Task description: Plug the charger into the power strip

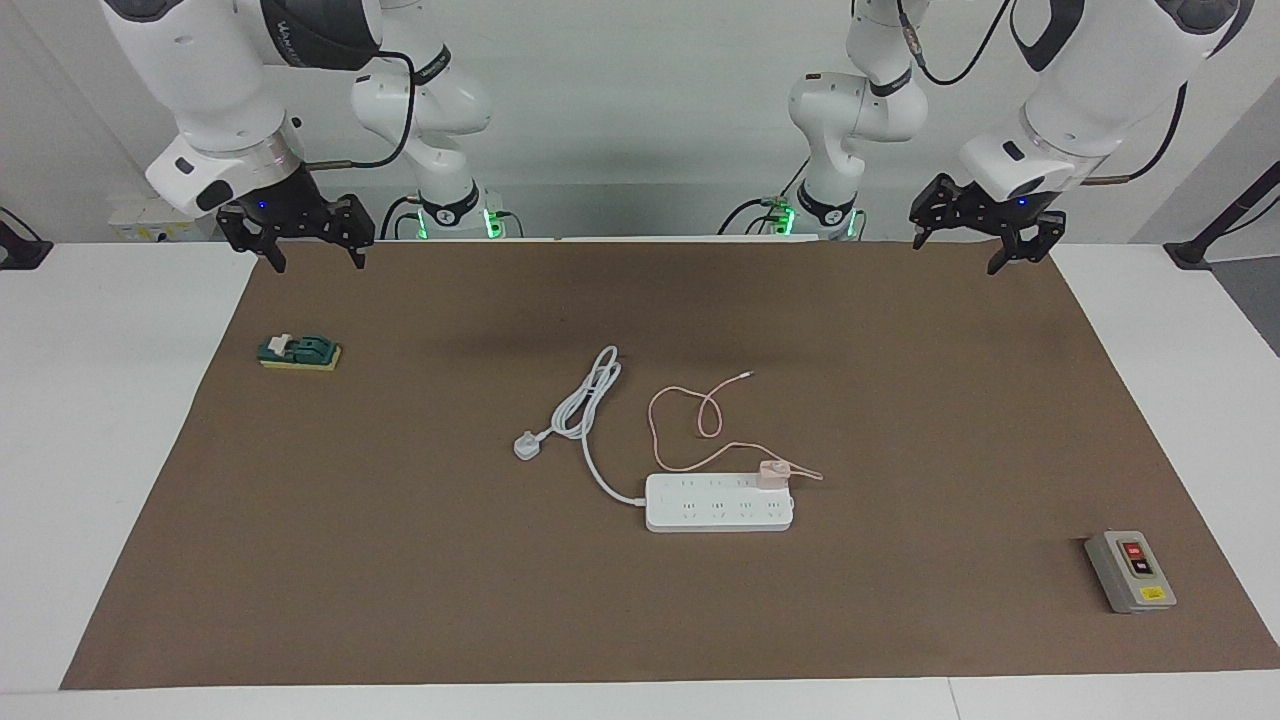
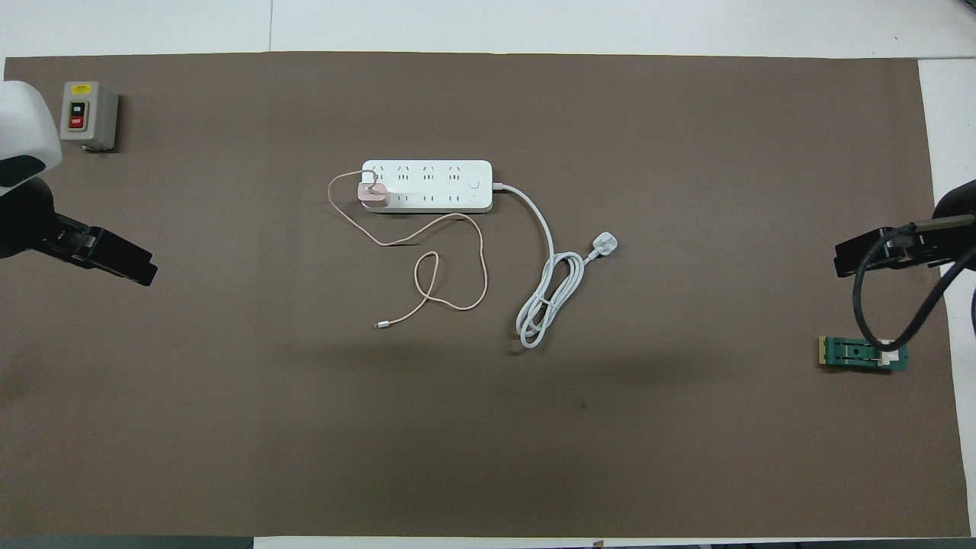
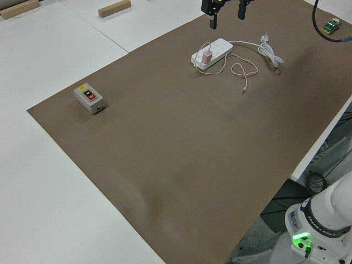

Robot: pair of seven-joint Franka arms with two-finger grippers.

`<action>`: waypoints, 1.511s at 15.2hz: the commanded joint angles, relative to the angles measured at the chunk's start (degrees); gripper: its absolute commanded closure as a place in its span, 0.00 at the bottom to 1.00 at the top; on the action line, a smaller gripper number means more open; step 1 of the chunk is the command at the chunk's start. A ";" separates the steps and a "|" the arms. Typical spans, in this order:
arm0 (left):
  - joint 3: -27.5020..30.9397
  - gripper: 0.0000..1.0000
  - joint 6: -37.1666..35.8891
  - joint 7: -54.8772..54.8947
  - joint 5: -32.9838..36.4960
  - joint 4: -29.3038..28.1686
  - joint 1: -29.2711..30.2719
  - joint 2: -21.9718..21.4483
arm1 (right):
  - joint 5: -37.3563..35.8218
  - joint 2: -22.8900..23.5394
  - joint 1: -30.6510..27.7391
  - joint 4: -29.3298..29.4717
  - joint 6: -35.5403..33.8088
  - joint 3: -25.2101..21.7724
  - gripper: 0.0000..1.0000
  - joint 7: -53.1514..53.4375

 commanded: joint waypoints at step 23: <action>-13.49 0.00 4.57 -17.47 2.89 -12.52 18.64 -11.75 | 1.17 -1.33 -0.96 -1.44 0.52 0.32 0.00 -0.85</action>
